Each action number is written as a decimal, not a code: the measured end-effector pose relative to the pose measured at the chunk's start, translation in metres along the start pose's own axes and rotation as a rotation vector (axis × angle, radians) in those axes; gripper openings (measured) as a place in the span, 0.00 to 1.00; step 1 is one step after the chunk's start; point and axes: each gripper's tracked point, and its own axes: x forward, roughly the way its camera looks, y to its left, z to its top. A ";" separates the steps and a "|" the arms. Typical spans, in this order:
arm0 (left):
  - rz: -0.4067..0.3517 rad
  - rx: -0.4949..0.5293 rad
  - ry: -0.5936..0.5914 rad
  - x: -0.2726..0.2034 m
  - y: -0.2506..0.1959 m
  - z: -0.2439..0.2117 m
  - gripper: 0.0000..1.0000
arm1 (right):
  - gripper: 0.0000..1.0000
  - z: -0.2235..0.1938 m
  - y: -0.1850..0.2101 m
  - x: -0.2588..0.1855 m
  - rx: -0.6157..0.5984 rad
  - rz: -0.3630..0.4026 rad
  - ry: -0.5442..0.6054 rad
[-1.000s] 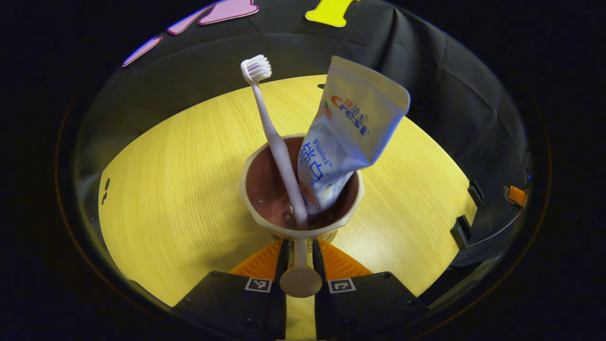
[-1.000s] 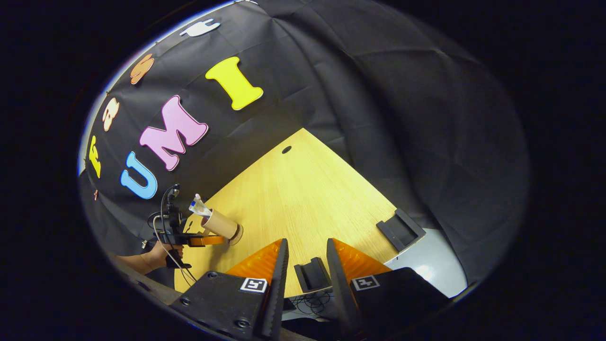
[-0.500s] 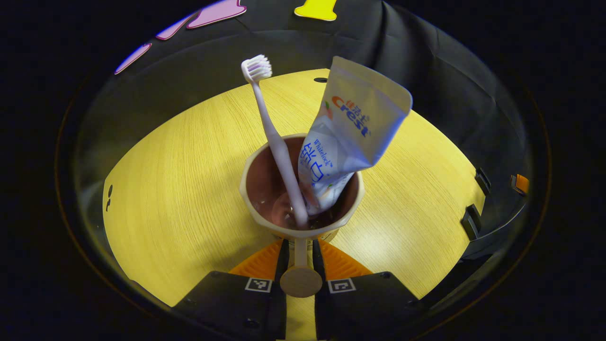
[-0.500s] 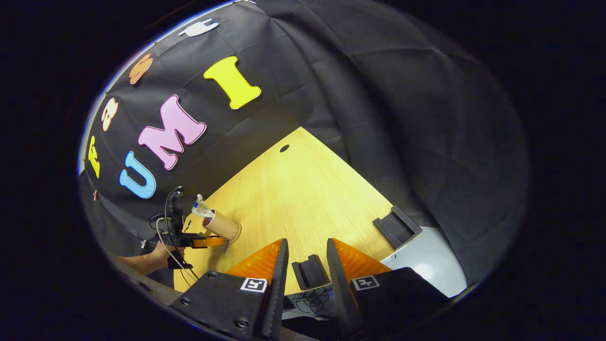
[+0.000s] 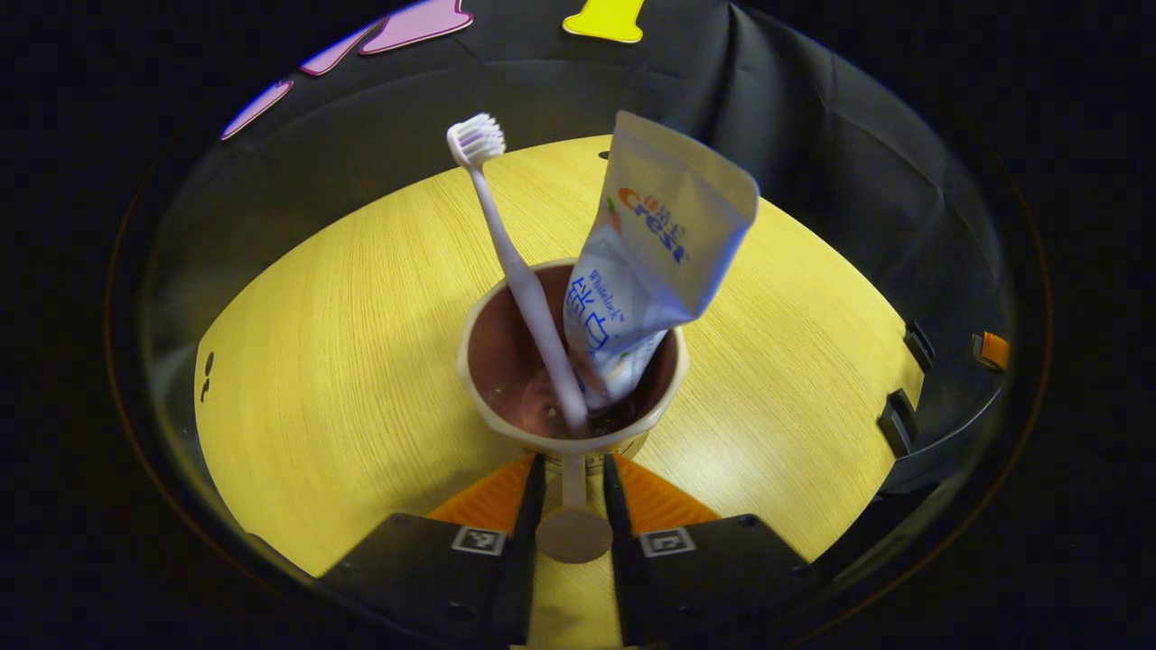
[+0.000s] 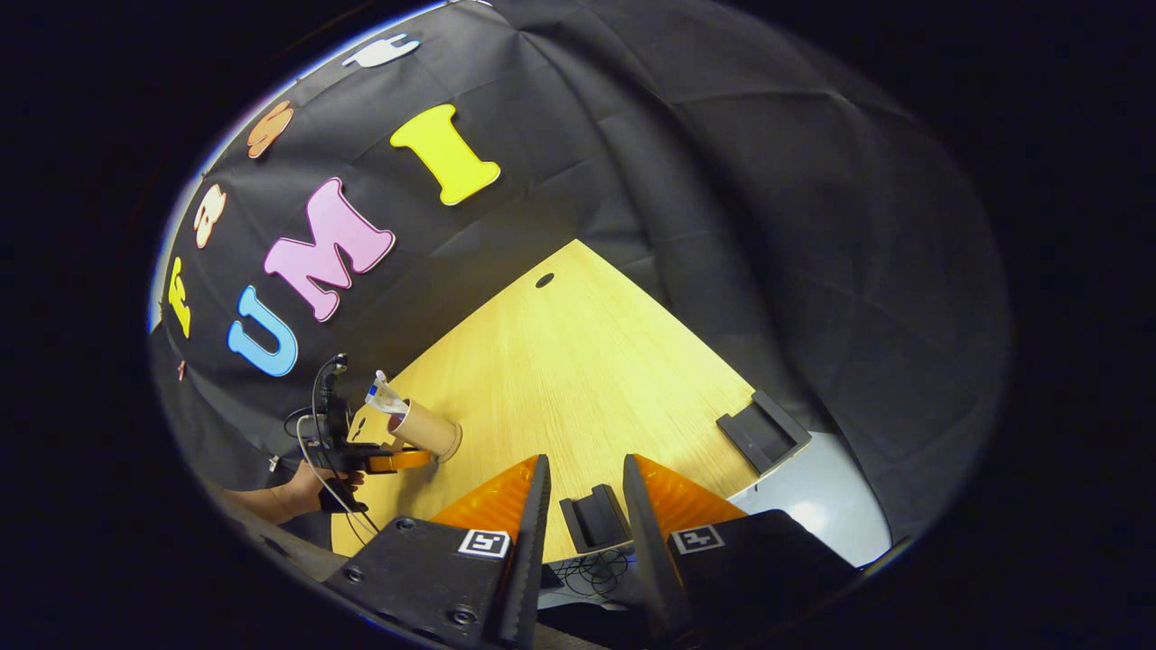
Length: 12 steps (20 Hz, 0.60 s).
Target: Put the toothbrush and toothpaste on the desktop into the cup, then pick up the cup and place it on the coaster on the desktop.
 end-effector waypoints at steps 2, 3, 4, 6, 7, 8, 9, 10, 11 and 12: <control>0.000 -0.001 -0.011 -0.009 0.000 -0.003 0.65 | 0.50 0.000 0.004 0.002 -0.005 0.005 0.001; -0.003 -0.002 -0.015 -0.010 0.002 -0.003 0.82 | 0.50 0.001 0.006 0.002 -0.008 0.008 0.002; 0.002 -0.002 -0.023 -0.012 0.005 -0.004 0.83 | 0.39 0.001 0.009 0.003 -0.012 0.013 0.004; 0.012 -0.001 -0.048 -0.023 0.009 -0.002 0.92 | 0.50 -0.001 0.016 0.006 -0.023 0.023 0.009; 0.017 -0.003 -0.063 -0.030 0.012 -0.002 0.95 | 0.50 -0.002 0.022 0.008 -0.028 0.030 0.012; 0.027 -0.005 -0.085 -0.038 0.016 -0.001 0.96 | 0.50 -0.003 0.029 0.009 -0.034 0.038 0.014; 0.035 -0.012 -0.105 -0.049 0.021 0.000 0.96 | 0.50 -0.003 0.036 0.012 -0.040 0.046 0.018; 0.044 -0.025 -0.128 -0.061 0.026 0.002 0.96 | 0.50 -0.005 0.045 0.014 -0.049 0.058 0.022; 0.047 -0.039 -0.157 -0.074 0.029 0.002 0.96 | 0.50 -0.006 0.054 0.017 -0.061 0.070 0.028; 0.033 -0.054 -0.183 -0.086 0.030 0.002 0.96 | 0.50 -0.008 0.065 0.020 -0.075 0.085 0.035</control>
